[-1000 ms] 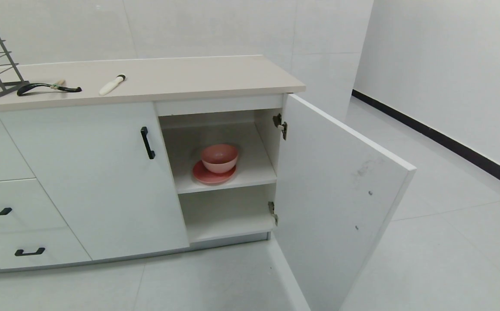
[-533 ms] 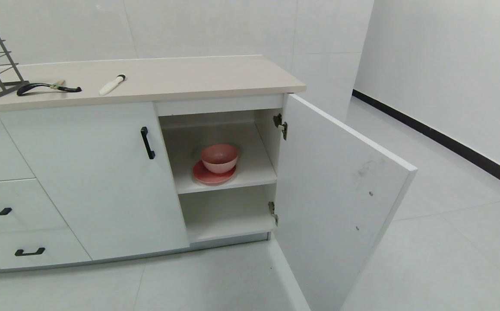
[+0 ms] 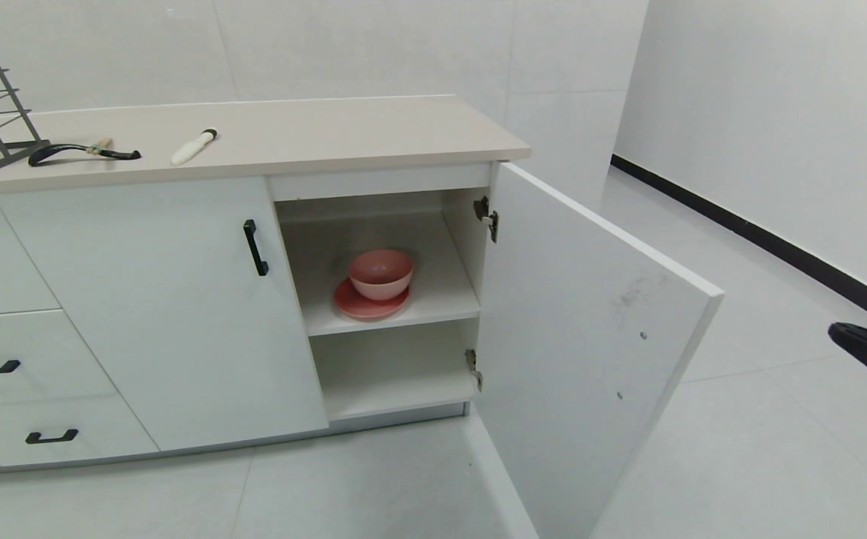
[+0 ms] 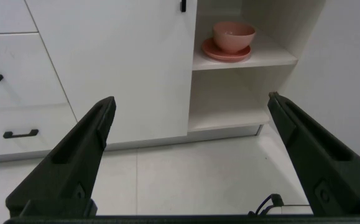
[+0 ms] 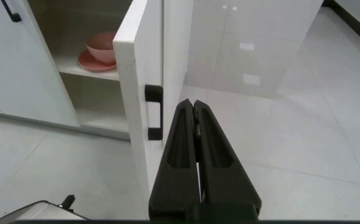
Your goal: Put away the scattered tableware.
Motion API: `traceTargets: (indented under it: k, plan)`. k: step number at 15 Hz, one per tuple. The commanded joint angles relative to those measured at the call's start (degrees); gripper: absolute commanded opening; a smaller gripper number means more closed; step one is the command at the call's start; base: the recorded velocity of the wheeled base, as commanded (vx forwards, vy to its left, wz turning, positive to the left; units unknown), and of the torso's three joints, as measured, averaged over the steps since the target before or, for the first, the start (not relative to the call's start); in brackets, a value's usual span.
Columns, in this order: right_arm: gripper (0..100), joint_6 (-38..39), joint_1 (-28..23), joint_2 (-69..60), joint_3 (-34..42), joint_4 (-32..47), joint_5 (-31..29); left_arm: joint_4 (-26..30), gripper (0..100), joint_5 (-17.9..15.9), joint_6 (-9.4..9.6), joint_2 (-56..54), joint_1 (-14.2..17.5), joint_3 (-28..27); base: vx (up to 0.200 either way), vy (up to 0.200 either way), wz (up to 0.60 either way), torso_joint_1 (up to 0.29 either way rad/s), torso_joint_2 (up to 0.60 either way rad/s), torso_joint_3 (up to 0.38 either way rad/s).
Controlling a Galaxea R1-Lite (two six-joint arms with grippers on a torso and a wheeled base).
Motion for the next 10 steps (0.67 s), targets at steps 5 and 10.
traceTargets:
  k: [5, 10]
  plan:
    - [0, -0.07, 2.46, 13.15, -2.95, -2.68, 0.1, -0.01, 100, 0.45, -0.15, -0.02, -0.02, 0.0, 0.0, 0.0, 0.0, 0.0, 0.0, 0.0]
    - [0, 0.02, 4.04, 20.8, -4.62, -10.59, 0.1, -0.01, 100, 1.06, -0.06, -0.02, 0.07, 0.0, 0.0, 0.0, 0.0, 0.0, 0.0, 0.0]
